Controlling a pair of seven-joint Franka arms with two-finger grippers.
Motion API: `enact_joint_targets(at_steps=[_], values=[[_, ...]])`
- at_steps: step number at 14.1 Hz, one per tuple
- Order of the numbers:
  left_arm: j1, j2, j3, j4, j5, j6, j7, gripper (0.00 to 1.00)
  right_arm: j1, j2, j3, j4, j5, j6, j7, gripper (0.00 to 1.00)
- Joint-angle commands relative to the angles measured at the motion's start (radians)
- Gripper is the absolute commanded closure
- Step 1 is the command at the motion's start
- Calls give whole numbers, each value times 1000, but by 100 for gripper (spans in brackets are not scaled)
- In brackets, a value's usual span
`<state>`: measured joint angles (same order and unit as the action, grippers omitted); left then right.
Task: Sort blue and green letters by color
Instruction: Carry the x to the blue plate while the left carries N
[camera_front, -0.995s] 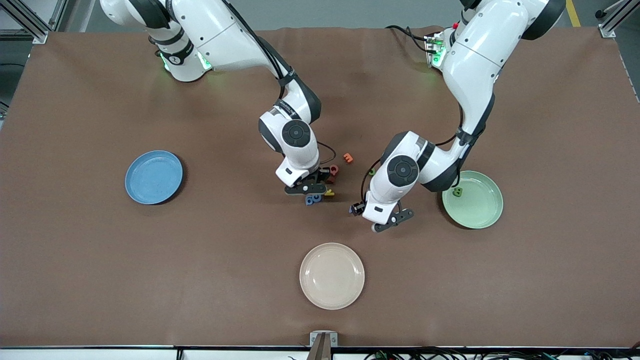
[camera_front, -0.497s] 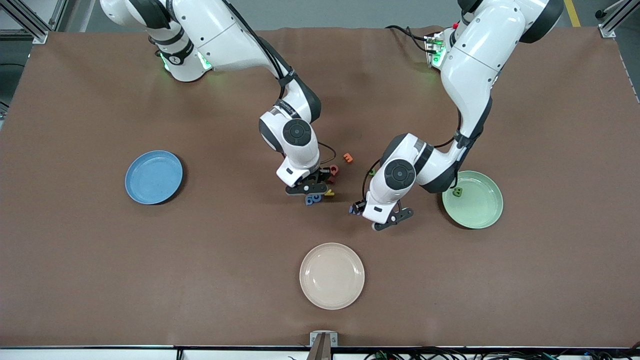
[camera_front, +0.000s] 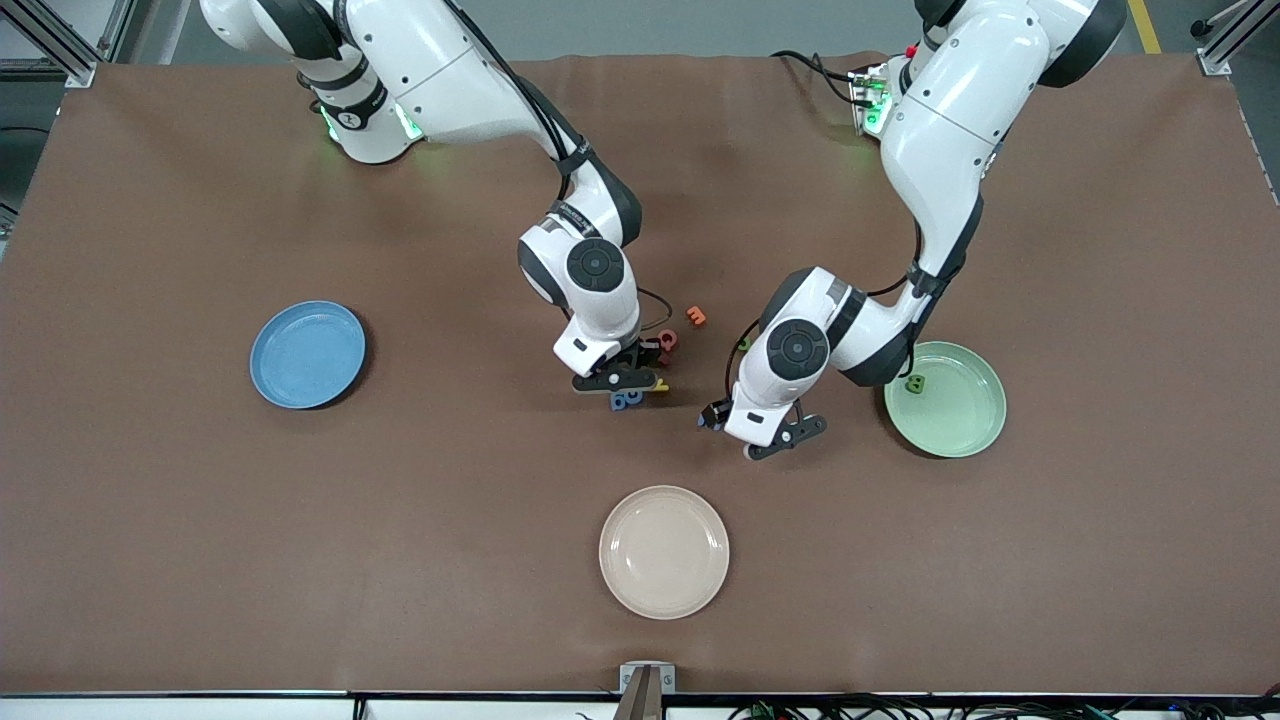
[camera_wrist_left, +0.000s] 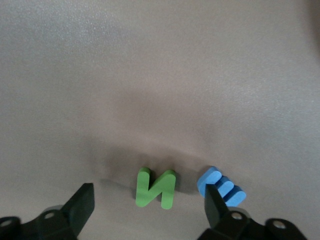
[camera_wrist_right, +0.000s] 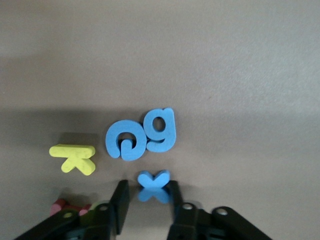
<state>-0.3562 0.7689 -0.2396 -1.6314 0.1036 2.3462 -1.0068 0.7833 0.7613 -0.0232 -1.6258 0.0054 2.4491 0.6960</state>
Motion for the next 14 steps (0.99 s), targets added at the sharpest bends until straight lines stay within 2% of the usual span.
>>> enact_joint_targets(at_steps=[1, 2, 3, 5, 8, 9, 11, 14], values=[[-9, 3, 6, -2, 27, -8, -21, 21, -15, 29, 2, 30, -39, 7, -36, 90], [-9, 3, 6, -2, 27, -8, -19, 27, -18, 27, 2, 32, -25, -1, -30, 100], [-9, 3, 6, -2, 27, -8, -21, 31, -27, 17, 0, 30, -24, -15, -35, 100], [-9, 10, 6, 2, 28, -8, -21, 38, -58, -5, 2, 33, -24, -128, -41, 100], [-9, 10, 6, 2, 28, -8, -19, 52, -122, -115, 0, 11, -25, -333, -192, 100], [-10, 10, 6, 4, 28, -8, -19, 58, -151, -163, 0, -32, -25, -357, -246, 100], [-9, 10, 6, 7, 27, -8, -21, 67, -232, -291, 0, -182, -28, -351, -405, 100], [-1, -2, 5, 4, 28, -11, -13, 76, -398, -482, 0, -389, -28, -348, -701, 100]])
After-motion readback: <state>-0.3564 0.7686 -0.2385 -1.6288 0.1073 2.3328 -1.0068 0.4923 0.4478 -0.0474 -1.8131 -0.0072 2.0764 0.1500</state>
